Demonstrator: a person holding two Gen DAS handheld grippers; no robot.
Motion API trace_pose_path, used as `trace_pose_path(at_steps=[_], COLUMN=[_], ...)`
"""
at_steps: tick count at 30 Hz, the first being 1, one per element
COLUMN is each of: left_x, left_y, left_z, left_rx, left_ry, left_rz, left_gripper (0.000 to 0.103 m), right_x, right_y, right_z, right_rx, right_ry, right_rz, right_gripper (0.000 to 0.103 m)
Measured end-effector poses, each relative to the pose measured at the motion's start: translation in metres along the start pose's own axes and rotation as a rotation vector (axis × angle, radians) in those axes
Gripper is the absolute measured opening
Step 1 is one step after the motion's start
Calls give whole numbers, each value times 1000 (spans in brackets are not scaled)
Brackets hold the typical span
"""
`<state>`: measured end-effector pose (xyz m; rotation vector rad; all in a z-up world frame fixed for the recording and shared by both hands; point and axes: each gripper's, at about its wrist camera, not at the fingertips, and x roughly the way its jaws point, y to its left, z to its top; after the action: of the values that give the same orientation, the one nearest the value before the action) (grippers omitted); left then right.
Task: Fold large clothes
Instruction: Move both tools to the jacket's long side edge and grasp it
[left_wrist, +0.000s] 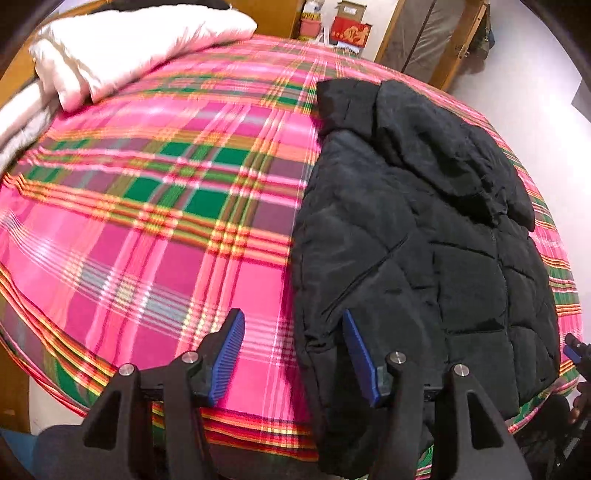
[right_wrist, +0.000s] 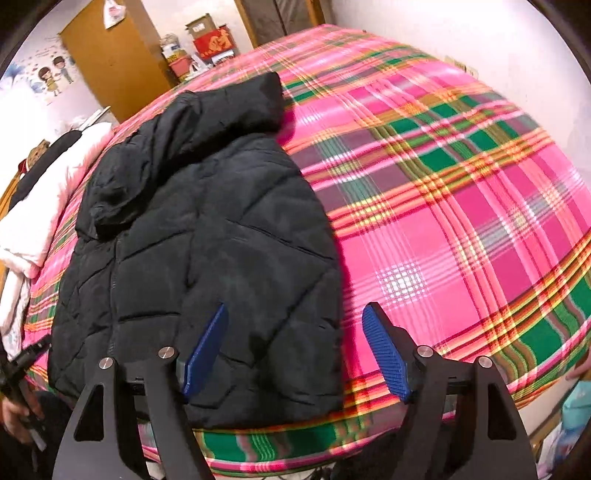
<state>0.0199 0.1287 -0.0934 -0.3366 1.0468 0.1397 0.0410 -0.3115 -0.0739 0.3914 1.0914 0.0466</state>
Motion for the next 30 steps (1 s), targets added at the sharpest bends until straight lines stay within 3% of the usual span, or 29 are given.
trace_pose_path(at_steps=[6, 10, 13, 20, 22, 24, 26, 28, 30], left_x=[9, 15, 19, 30, 28, 24, 15, 3, -11], left_y=[-4, -23, -37, -46, -50, -51, -51, -50, -49], left_z=[-10, -16, -23, -28, -28, -27, -24, -21, -16], left_rx=[-13, 49, 101, 146, 160, 154, 146, 132, 107], left_ry=[42, 63, 64, 83, 82, 86, 79, 56, 27], left_rz=[-58, -99, -93, -44, -28, -40, -59, -71, -93], left_gripper=[58, 60, 68, 70, 62, 48, 33, 23, 20], right_x=[22, 35, 41, 54, 53, 47, 40, 28, 15], right_y=[-4, -3, -1, 3, 7, 10, 10, 8, 10], right_z=[-2, -7, -10, -12, -12, -13, -13, -11, -8], right_rx=[26, 50, 47, 48, 30, 20, 23, 39, 38], right_ry=[86, 148, 182, 237, 248, 241, 227, 206, 177], right_rz=[38, 49, 56, 19, 15, 24, 35, 70, 101], right_gripper=[75, 75, 75, 75, 68, 38, 22, 17, 15])
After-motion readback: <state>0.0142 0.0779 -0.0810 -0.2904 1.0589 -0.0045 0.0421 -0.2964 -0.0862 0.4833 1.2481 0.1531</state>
